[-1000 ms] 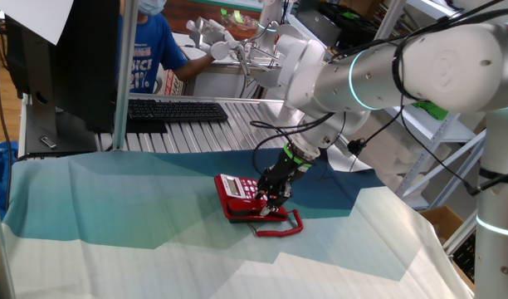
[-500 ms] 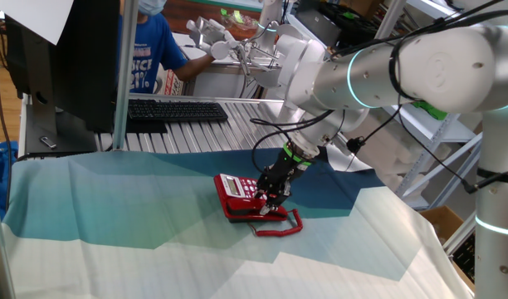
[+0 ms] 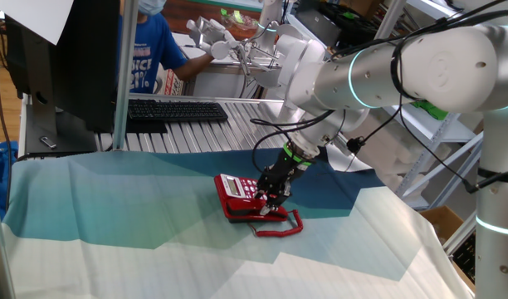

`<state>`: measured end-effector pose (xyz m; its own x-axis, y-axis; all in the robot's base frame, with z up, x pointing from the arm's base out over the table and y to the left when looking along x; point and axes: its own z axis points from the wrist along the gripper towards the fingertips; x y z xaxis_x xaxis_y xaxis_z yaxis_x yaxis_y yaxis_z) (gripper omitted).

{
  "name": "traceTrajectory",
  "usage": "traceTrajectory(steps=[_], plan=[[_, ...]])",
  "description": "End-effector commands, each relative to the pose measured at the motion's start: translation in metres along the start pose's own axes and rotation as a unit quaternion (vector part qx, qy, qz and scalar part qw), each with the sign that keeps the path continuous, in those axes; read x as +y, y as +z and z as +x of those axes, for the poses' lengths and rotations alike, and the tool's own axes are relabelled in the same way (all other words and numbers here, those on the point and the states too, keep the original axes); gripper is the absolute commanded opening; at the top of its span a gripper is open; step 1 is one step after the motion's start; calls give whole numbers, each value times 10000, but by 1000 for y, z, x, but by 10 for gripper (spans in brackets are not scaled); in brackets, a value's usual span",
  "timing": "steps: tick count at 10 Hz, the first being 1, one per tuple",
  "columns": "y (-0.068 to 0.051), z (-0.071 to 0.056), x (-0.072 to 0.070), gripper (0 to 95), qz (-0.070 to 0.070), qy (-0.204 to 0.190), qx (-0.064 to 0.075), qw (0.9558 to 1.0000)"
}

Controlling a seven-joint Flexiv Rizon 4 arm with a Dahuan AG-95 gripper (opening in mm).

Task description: Place the handset of the telephone on the corresponding phone cradle

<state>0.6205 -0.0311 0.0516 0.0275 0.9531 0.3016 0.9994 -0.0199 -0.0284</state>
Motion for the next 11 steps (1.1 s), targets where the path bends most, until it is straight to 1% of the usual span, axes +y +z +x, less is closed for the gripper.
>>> traceTrajectory(steps=[1,7,8,10,11], plan=[[0,0,-1,380,-2,0,-11,10000],[0,0,-1,380,-2,0,-11,10000],[-3,1,1,950,-652,-293,324,9969],[0,3,-2,950,-653,-422,318,9965],[1,3,-4,950,-640,-499,219,9965]])
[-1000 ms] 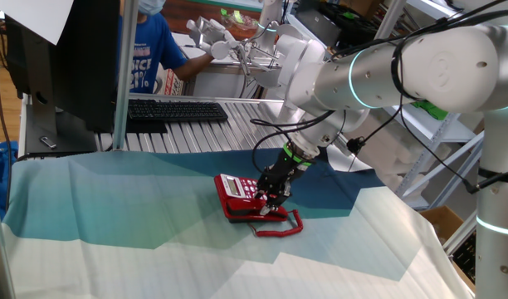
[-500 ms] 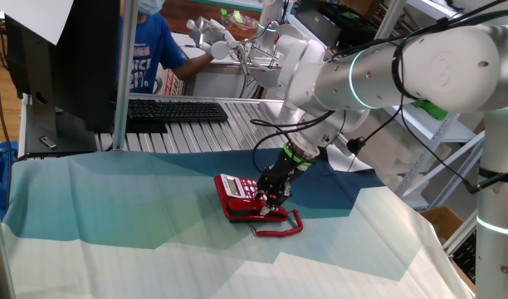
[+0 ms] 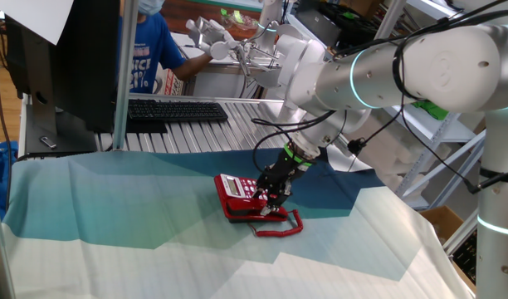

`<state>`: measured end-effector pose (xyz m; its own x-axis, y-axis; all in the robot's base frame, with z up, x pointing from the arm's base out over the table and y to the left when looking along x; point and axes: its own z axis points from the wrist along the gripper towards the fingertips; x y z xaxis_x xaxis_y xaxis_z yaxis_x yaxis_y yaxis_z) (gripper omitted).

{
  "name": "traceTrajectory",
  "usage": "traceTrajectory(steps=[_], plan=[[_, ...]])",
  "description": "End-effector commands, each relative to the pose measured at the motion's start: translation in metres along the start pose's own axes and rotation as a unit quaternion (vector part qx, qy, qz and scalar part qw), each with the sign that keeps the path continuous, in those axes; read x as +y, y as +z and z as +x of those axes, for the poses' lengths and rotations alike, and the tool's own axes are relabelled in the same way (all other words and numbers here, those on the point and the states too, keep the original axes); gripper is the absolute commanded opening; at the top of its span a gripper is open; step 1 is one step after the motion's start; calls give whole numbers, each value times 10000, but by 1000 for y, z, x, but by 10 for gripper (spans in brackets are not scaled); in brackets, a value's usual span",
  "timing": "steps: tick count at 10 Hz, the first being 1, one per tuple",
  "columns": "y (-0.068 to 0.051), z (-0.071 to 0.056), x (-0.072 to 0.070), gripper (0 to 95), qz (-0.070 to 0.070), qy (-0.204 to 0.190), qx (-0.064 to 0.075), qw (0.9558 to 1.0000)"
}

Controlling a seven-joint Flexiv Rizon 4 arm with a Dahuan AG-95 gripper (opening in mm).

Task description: Place the handset of the telephone on the corresponding phone cradle

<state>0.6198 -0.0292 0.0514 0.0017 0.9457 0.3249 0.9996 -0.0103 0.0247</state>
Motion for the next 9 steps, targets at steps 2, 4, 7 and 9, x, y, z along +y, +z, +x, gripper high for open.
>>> traceTrajectory(steps=[2,4,7,9], plan=[[0,2,-4,950,-397,-398,109,9984],[-6,3,-4,950,-356,-451,148,9982],[-30,6,-8,760,-273,-512,938,9939],[-34,6,-9,760,-44,-714,872,9936]])
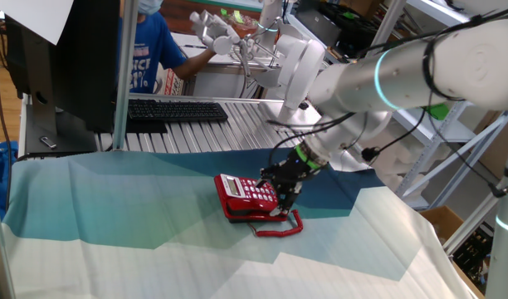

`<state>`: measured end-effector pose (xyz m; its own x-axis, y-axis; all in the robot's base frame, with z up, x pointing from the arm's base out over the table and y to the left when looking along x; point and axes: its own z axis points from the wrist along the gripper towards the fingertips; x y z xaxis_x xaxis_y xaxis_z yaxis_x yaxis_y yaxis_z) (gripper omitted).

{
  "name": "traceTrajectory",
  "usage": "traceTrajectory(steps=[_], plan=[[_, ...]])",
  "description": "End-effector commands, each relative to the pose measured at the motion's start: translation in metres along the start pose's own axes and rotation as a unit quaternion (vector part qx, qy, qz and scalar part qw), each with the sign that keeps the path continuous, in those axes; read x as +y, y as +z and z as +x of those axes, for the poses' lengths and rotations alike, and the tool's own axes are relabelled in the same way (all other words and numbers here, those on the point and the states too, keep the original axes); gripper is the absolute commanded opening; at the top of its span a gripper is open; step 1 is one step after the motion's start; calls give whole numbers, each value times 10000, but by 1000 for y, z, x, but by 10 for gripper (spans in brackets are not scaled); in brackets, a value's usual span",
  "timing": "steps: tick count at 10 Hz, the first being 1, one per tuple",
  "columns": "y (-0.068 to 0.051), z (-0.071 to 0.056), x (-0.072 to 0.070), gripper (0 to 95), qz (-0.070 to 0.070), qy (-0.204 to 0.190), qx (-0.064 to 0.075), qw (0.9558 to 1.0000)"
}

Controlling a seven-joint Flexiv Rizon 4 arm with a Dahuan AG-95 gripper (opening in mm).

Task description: Place the handset of the telephone on the corresponding phone cradle

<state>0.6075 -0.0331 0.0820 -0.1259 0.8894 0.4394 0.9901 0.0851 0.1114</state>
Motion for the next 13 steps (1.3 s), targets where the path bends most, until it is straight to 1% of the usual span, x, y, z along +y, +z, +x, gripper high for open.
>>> traceTrajectory(steps=[1,2,4,5,6,8,9,11,12,13], plan=[[-4,-1,2,760,235,-257,221,9991],[-4,-2,2,570,258,-345,197,9989],[-5,-4,2,570,258,-359,176,9989],[-7,-3,1,570,258,-427,187,9986],[-10,-2,1,570,245,-509,214,9982],[-15,-1,-1,570,206,-715,207,9970],[-18,1,-1,570,215,-872,224,9957],[-23,4,-3,570,213,-952,246,9949],[-27,6,-6,570,222,-1090,260,9935],[-37,11,-17,570,374,-1495,300,9876]])
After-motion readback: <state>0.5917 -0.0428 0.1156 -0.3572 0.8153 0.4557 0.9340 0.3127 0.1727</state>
